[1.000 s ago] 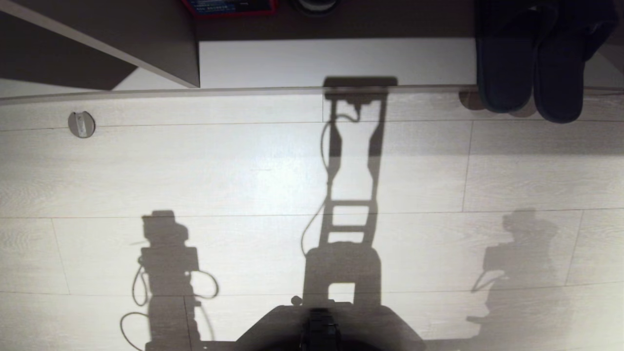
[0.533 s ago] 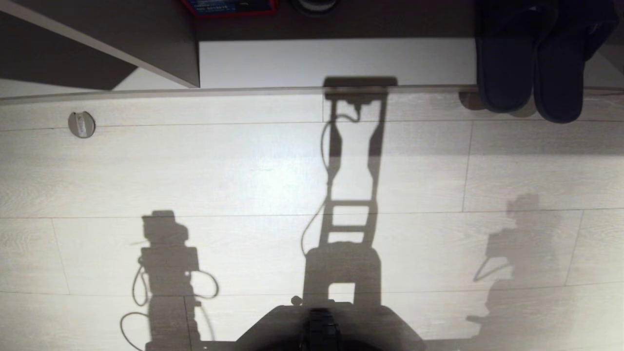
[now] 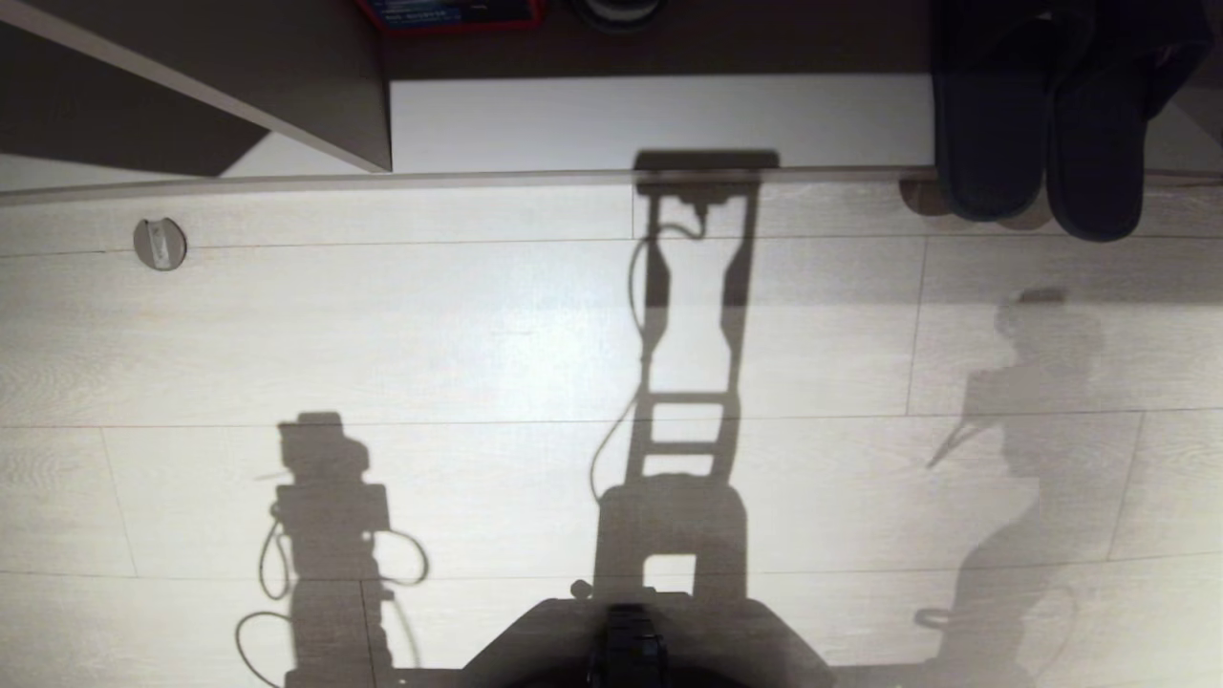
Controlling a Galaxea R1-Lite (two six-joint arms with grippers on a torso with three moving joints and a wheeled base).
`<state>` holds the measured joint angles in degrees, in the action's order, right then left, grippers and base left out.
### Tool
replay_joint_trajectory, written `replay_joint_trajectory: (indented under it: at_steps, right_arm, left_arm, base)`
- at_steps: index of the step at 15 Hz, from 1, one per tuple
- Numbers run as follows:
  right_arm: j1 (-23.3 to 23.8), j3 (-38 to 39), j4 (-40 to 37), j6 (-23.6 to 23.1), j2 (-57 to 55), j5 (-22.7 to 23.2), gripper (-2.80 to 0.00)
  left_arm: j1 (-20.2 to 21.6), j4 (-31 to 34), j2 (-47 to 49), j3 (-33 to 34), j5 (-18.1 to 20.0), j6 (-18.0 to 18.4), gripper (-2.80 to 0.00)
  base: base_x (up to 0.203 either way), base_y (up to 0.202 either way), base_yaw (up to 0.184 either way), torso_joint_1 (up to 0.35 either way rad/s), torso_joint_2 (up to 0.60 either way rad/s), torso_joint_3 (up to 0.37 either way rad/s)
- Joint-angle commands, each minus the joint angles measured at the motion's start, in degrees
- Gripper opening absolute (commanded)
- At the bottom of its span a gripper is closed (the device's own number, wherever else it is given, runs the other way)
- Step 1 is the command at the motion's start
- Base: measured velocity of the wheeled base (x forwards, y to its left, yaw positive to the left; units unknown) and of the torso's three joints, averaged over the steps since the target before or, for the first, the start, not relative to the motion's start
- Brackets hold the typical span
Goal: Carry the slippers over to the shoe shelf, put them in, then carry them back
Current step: Pick up the slippers in the shoe cabinet
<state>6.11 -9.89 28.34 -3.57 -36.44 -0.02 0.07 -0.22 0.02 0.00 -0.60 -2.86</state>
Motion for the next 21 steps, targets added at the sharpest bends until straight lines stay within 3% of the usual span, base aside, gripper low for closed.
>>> replay_joint_trajectory:
  at_steps: [1,5,17,21]
  right_arm:
    - [2.1,-1.9,3.4,-0.2,-10.8,0.0,-2.80]
    - [4.8,-3.9,14.1,-0.4,-20.7,0.0,-2.80]
    - [5.0,-10.6,38.6,0.6,-38.2,0.2,-2.80]
    - [4.8,-16.9,45.3,0.6,-45.6,0.0,-2.80]
  left_arm:
    - [0.0,0.0,0.0,0.0,0.0,0.0,-2.80]
    - [0.0,0.0,0.0,0.0,0.0,0.0,-2.80]
    - [0.0,0.0,0.0,0.0,0.0,0.0,-2.80]
    - [0.0,0.0,0.0,0.0,0.0,0.0,-2.80]
  base:
    - [0.000,0.000,0.000,0.000,0.00,0.000]
    - [0.000,0.000,0.000,0.000,0.00,0.000]
    - [0.000,0.000,0.000,0.000,0.00,0.000]
    - [0.000,0.000,0.000,0.000,0.00,0.000]
